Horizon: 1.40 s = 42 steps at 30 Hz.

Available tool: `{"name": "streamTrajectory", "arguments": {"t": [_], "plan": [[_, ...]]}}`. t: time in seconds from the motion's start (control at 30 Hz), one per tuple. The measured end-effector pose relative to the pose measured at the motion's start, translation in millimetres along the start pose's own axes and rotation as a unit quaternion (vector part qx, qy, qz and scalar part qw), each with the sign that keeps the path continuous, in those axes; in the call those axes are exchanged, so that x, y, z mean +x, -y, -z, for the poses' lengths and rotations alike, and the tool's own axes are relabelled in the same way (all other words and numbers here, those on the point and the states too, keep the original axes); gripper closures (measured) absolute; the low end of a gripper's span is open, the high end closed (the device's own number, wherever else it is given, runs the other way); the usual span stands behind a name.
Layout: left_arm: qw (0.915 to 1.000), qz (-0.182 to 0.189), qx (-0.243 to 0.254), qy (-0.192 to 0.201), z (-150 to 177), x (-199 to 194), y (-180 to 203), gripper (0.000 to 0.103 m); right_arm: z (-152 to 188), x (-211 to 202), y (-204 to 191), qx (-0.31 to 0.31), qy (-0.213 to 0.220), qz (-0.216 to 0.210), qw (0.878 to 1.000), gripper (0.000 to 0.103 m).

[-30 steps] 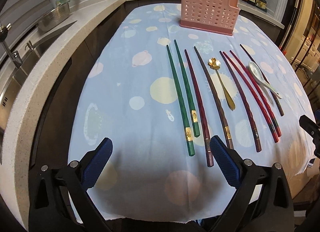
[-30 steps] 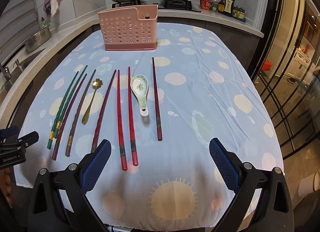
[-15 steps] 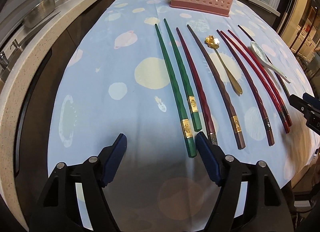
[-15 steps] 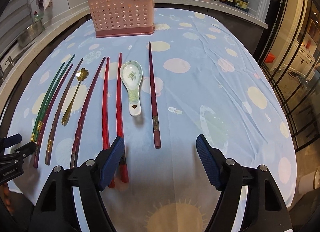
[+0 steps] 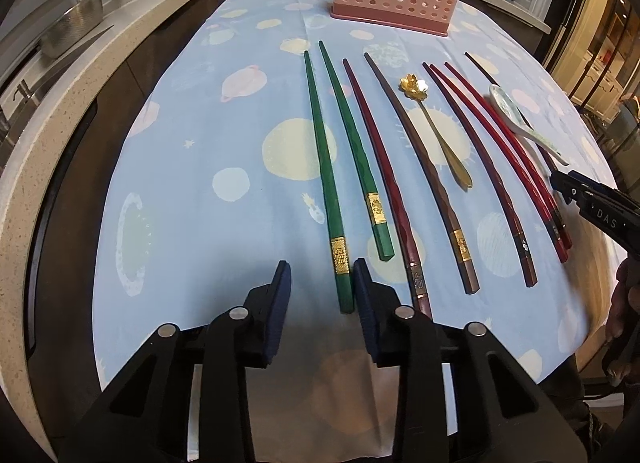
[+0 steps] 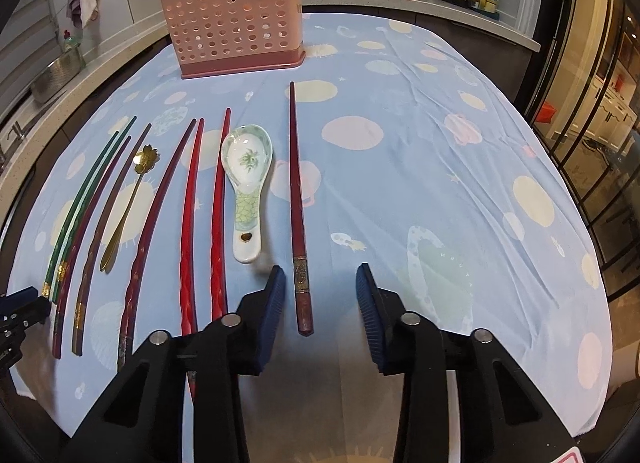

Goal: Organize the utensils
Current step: 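Close the left tool on the green chopstick while the right tool closes on the dark red one, then lift both held chopsticks and carry them over the pink holder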

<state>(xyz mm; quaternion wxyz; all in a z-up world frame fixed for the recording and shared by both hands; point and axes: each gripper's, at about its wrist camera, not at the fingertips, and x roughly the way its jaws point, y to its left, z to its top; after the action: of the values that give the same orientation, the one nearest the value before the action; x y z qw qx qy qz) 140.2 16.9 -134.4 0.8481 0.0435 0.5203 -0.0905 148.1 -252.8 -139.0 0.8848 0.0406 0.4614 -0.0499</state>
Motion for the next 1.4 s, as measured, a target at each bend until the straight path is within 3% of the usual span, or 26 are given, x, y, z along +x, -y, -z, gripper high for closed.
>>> {"name": "streamTrajectory", "arguments": {"t": [0.07, 0.13, 0.2, 0.47, 0.77, 1.03, 1.4], "plan": [[1.0000, 0.007, -0.005, -0.001, 0, -1, -2, 0.081, -1, 0, 0, -0.001, 0.001, -0.003, 1.000, 0.089], [0.9998, 0.015, -0.010, -0.001, 1, -1, -5, 0.090, 0, -1, 0, -0.005, 0.001, -0.004, 1.000, 0.095], [0.9997, 0.021, -0.015, 0.000, 2, -2, -7, 0.095, 2, -4, 1, -0.004, 0.002, -0.006, 1.000, 0.096], [0.9991, 0.028, -0.028, 0.013, 9, -24, -12, 0.095, 13, -39, 11, -0.004, 0.020, -0.006, 1.000, 0.096], [0.9970, 0.019, -0.037, 0.065, 4, -81, -18, 0.096, 8, -112, 21, 0.005, 0.073, -0.023, 0.997, 0.096], [0.9902, 0.014, -0.027, 0.136, -38, -131, -15, 0.096, -34, -162, 23, 0.000, 0.132, -0.041, 0.990, 0.096], [0.9773, 0.016, -0.008, 0.211, -105, -169, -1, 0.096, -88, -185, 22, -0.003, 0.175, -0.075, 0.982, 0.096]]}}
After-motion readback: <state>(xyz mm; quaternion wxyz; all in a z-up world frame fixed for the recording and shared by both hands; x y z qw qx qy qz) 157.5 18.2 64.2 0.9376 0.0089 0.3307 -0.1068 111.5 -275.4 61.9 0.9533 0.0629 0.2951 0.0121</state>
